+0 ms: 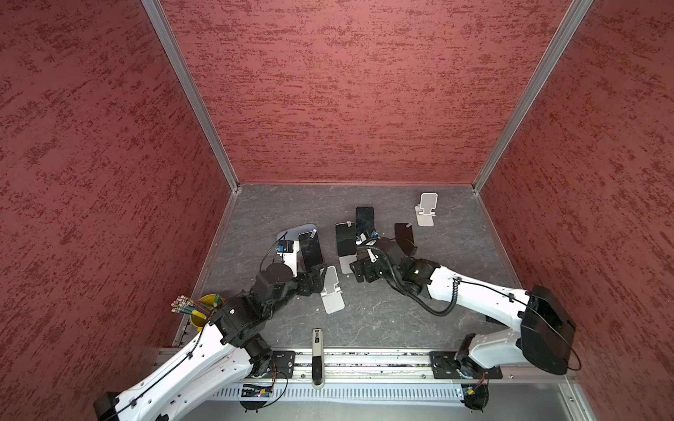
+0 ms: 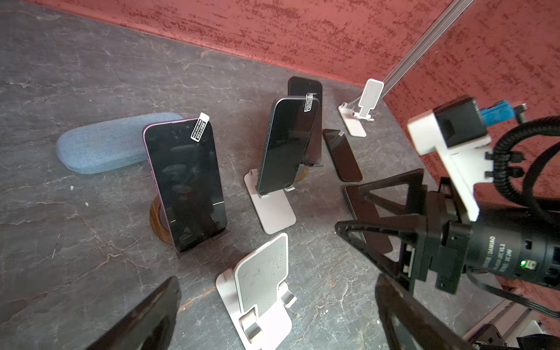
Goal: Remove the phone from the phone stand
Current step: 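Move the right gripper back to the emptied white stand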
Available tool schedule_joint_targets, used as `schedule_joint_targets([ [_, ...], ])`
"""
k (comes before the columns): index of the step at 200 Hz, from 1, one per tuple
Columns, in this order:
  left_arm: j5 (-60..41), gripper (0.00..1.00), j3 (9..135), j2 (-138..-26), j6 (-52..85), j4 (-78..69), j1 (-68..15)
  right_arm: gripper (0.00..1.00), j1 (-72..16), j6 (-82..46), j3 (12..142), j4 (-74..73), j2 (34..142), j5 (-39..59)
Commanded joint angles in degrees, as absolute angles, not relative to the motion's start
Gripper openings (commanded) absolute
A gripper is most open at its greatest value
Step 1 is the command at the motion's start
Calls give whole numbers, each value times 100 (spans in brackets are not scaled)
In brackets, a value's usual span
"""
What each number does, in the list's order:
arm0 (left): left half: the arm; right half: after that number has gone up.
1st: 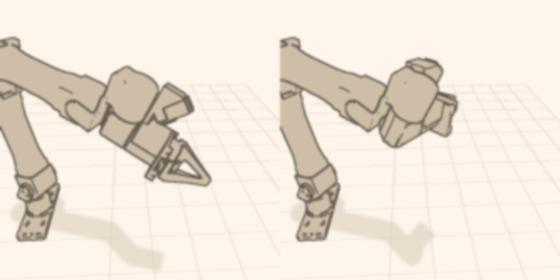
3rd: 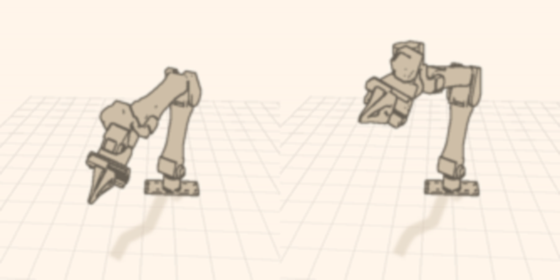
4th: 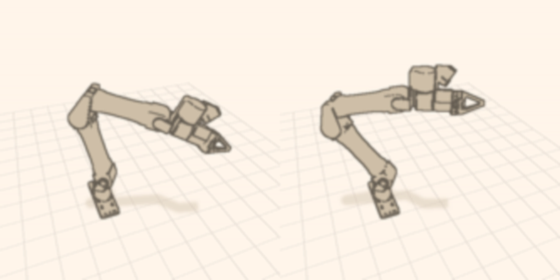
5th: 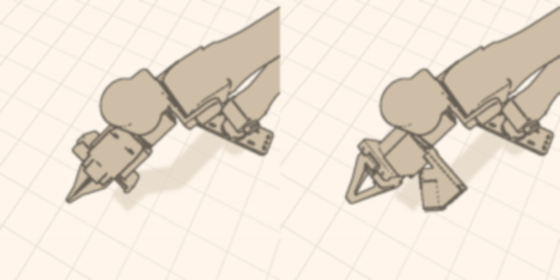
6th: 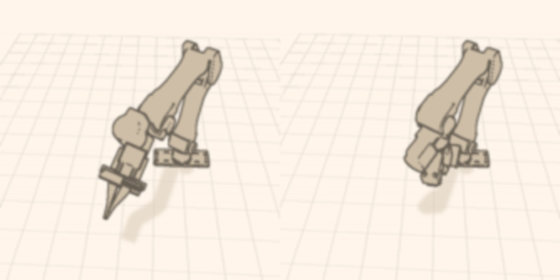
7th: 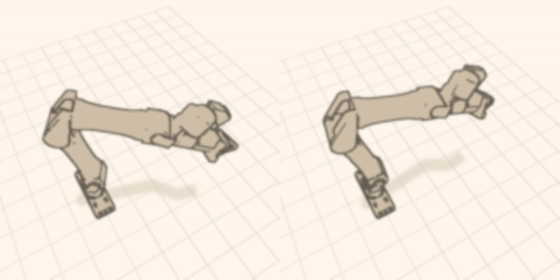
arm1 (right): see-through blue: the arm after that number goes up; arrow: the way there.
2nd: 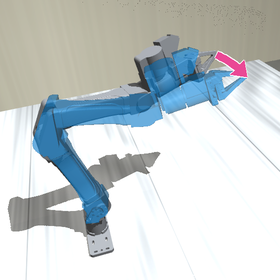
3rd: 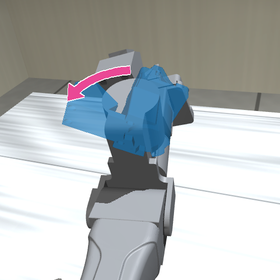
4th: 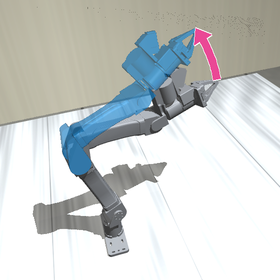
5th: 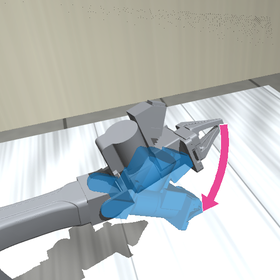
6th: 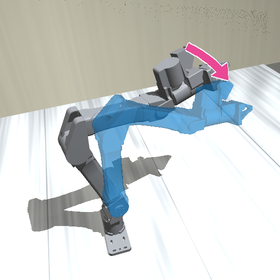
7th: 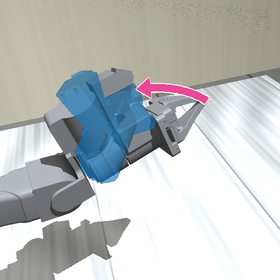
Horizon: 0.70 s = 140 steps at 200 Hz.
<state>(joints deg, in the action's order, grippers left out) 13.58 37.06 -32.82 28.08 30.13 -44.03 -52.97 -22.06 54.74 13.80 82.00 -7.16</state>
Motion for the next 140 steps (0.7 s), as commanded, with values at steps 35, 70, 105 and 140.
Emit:
schedule_joint_targets([
  [35,932,100,3428,-2636,2694,2800,-4227,99,-6020,-2527,6268,1437,9121,-984],
  [70,940,99,3411,-2507,2702,2958,-4210,99,-6248,-2686,6699,1473,9625,-1099],
  [105,943,99,3478,-2389,2642,3141,-4195,99,-6345,-2715,7033,1462,9994,-1139],
  [140,906,100,3480,-2246,2628,3190,-4199,99,-6363,-2876,7307,1650,10287,-1445],
])
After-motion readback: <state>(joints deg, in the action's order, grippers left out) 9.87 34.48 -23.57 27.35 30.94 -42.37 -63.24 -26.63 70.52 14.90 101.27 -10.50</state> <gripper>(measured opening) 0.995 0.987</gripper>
